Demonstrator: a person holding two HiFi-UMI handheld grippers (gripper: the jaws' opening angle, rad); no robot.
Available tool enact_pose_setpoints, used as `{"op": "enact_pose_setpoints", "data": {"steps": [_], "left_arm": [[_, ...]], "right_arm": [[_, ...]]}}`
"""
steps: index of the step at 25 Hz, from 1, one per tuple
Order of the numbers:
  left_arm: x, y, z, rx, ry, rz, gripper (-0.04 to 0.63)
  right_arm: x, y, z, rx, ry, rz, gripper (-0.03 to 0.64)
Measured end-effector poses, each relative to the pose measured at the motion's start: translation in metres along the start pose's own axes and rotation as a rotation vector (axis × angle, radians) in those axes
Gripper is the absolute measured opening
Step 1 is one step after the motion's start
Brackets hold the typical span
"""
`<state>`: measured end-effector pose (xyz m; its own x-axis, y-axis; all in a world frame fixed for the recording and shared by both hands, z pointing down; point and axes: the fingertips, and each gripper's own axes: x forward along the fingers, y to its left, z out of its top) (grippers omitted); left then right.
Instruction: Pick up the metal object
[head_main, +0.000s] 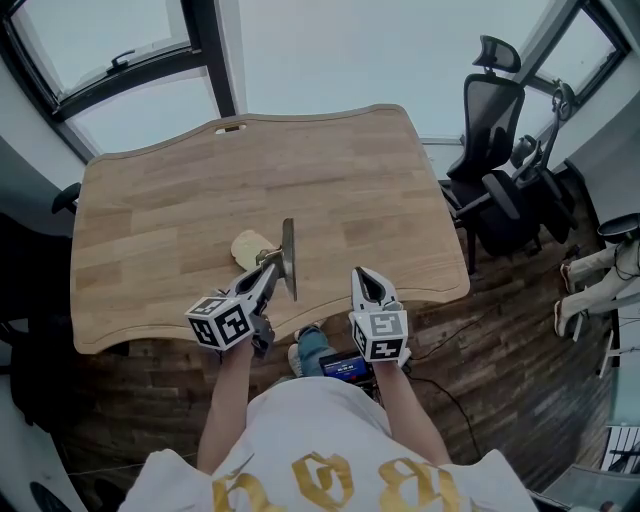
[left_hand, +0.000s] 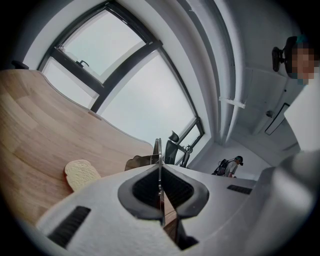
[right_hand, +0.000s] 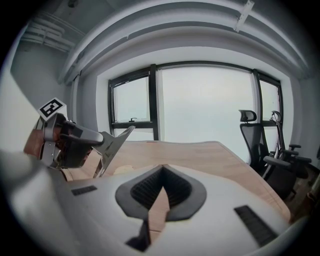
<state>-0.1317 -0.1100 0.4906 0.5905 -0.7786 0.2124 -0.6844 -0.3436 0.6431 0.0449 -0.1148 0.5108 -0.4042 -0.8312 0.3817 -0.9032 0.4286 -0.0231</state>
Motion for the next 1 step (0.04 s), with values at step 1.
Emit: {"op": "enact_pose_setpoints", "data": {"steps": [1], "left_arm": [[-0.0001, 0.0004, 0.0003, -0.002, 0.000, 0.000, 0.020]], "right_arm": [[0.0005, 0.0001, 0.0003, 0.000, 0.001, 0.001, 0.011]]}}
